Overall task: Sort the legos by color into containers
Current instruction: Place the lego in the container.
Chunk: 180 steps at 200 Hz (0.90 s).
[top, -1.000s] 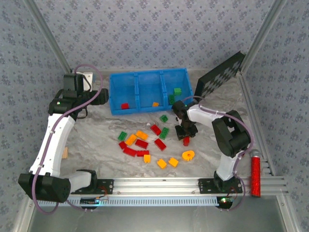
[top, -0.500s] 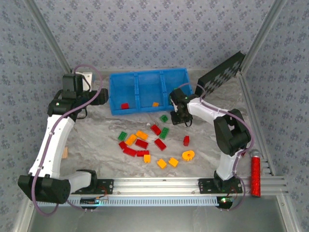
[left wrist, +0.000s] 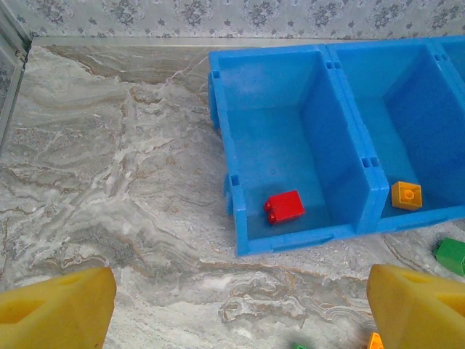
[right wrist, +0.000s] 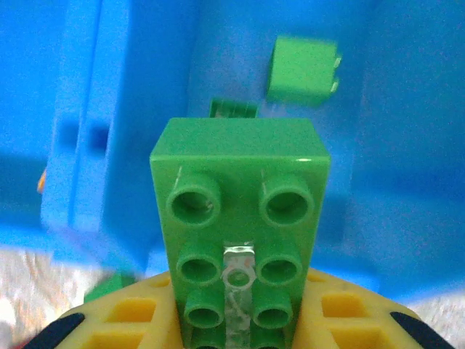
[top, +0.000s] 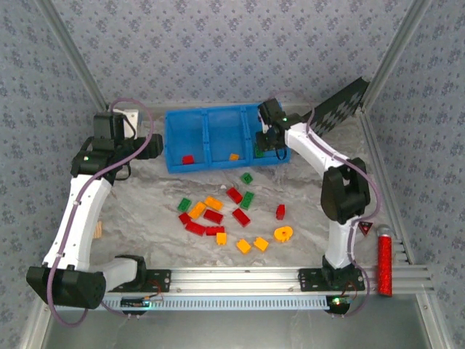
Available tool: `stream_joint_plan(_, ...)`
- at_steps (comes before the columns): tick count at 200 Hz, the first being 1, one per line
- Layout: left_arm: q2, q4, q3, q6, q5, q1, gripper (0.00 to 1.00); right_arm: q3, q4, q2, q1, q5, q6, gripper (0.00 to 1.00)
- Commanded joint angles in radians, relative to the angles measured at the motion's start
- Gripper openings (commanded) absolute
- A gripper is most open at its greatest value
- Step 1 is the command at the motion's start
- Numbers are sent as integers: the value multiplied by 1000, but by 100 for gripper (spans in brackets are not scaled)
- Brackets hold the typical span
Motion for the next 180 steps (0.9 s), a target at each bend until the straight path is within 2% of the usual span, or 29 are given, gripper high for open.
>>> stream_joint_plan(1, -32, 9, -9, 4, -7, -7, 89, 117, -29, 105, -19, 39, -17, 33)
stream_joint_plan(85, -38, 9, -18, 6, -18, -6, 90, 424, -62, 394, -84, 43, -32, 35)
stream_joint_plan(141, -34, 5, -16, 6, -20, -6, 91, 469, -70, 400, -87, 25, -38, 44)
stream_joint_plan(180, -36, 5, -11, 3, -14, -6, 91, 464, -94, 332, -71, 19, -34, 48)
